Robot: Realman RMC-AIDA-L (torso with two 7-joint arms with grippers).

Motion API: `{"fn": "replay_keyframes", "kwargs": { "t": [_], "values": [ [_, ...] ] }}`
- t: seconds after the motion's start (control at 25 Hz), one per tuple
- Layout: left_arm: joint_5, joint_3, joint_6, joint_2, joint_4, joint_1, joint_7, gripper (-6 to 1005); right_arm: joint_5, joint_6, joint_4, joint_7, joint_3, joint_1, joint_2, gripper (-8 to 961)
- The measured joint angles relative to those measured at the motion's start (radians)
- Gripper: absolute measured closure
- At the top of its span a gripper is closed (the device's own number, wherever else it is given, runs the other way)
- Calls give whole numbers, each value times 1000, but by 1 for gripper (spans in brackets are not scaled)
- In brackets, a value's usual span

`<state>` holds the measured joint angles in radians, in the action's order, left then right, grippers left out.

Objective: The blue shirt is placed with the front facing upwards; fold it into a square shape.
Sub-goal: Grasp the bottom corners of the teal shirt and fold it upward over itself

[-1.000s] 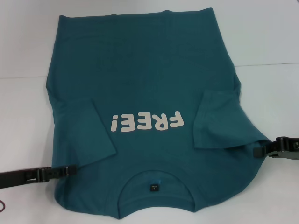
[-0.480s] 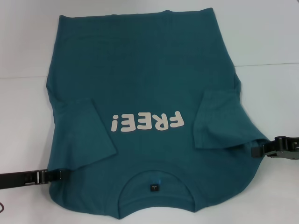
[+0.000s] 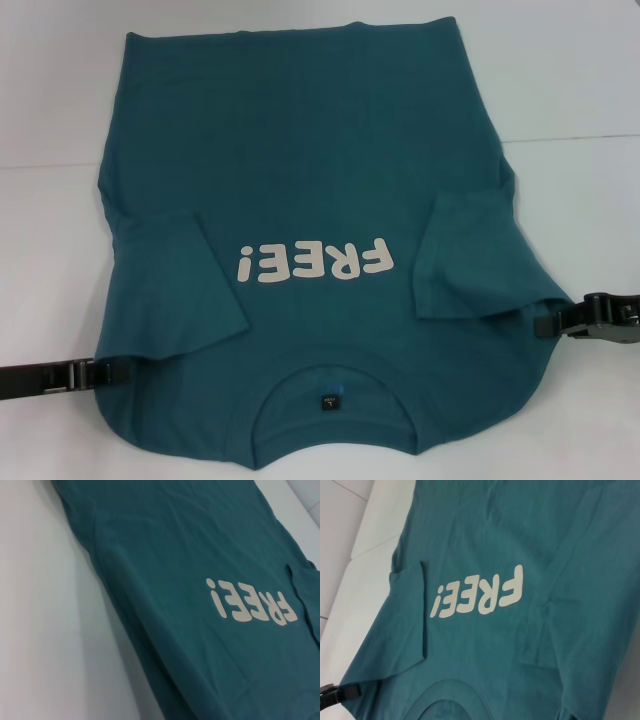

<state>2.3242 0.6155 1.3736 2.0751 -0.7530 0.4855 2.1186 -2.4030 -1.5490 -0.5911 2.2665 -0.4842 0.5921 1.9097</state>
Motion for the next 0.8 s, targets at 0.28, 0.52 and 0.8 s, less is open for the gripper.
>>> {"fn": "replay_keyframes", "kwargs": {
  "t": [0.28,0.52,0.8],
  "values": [
    [5,-3,26,-18,-8,-3,21,990,9,-17,-2,-1,4,0,-1,915],
    [6,-36,60,-38,-2,-16,27,989,24,-34,-4,-1,5,-11,-12,914],
    [6,-92,130,-58,-7,-41,21,990,37,-66,-4,-3,7,-36,-16,916]
  ]
}}
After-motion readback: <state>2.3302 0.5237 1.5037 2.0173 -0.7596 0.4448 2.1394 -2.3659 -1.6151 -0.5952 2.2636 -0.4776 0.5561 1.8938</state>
